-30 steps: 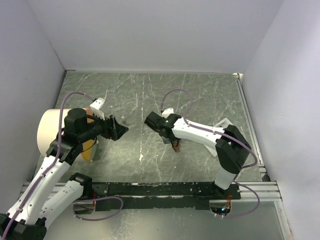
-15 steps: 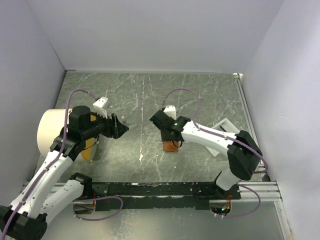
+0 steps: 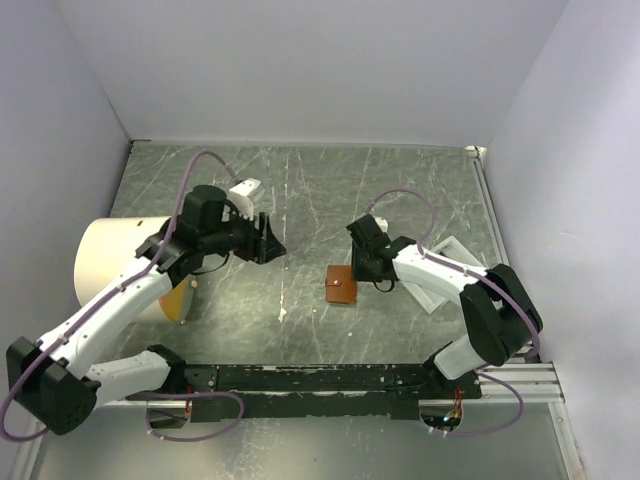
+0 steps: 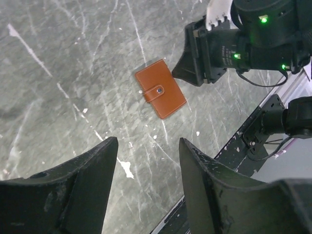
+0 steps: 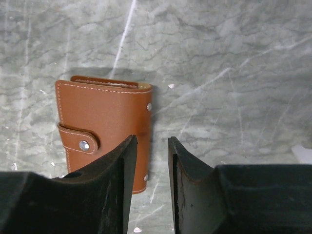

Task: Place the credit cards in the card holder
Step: Open the card holder at the center of the board.

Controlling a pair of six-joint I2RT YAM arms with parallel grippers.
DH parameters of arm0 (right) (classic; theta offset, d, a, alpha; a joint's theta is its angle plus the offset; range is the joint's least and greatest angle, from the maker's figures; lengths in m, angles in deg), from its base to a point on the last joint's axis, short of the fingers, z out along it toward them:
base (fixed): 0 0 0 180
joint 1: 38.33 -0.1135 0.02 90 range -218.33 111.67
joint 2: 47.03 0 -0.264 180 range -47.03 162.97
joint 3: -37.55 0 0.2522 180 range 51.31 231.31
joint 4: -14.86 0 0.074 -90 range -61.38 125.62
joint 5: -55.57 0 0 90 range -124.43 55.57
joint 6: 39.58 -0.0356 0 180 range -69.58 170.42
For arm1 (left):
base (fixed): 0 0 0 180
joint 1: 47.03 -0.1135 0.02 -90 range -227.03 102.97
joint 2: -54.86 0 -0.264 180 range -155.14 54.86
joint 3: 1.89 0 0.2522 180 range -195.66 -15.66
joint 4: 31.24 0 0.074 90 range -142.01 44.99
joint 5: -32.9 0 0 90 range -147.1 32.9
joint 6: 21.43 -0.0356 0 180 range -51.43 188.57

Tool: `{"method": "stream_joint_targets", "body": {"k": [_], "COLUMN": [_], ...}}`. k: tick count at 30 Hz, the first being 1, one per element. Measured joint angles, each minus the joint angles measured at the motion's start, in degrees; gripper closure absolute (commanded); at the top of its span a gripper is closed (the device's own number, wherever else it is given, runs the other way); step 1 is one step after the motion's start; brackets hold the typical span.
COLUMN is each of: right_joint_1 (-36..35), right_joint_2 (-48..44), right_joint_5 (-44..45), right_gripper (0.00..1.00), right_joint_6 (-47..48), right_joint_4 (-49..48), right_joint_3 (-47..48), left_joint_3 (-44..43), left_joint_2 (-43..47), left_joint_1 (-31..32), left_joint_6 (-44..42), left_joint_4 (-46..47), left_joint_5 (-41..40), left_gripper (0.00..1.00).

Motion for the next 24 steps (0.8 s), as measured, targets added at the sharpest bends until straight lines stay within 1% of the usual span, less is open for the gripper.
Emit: {"method": "stream_joint_targets", "body": {"k": [3, 5, 11, 19, 24], "right_joint_1": [0.9, 1.0, 1.2, 1.0, -2.2], "right_joint_2": [0.6, 1.3, 3.6, 4.2, 4.3], "right_joint_5": [-2.8, -5.0, -9.4, -15.1, -16.4], "right_gripper": [0.67, 0.67, 0.68, 0.69, 0.69], "right_joint_6": [0.7, 1.0, 1.0, -0.2, -1.7], "right_joint_4": [-2.6, -4.8, -9.7, -17.9, -19.8], "right_joint_3": [-0.5, -0.9, -1.7, -5.0, -5.7], "left_joint_3": [-2.2, -2.5, -1.6, 5.3, 8.3], "left_joint_2": [-3.6, -5.6, -10.3, -12.9, -15.0], "left_joint_1": [4.0, 6.1, 10.8, 13.6, 13.7], "left_joint_6": [1.4, 2.8, 7.4, 13.1, 16.5], "left_joint_4": [0.0, 0.0, 0.5, 5.3, 9.2], "left_joint_5": [-2.2, -3.6, -6.2, -6.3, -7.2], "left_gripper": [0.44, 0.45, 0.42, 0.47, 0.52]}}
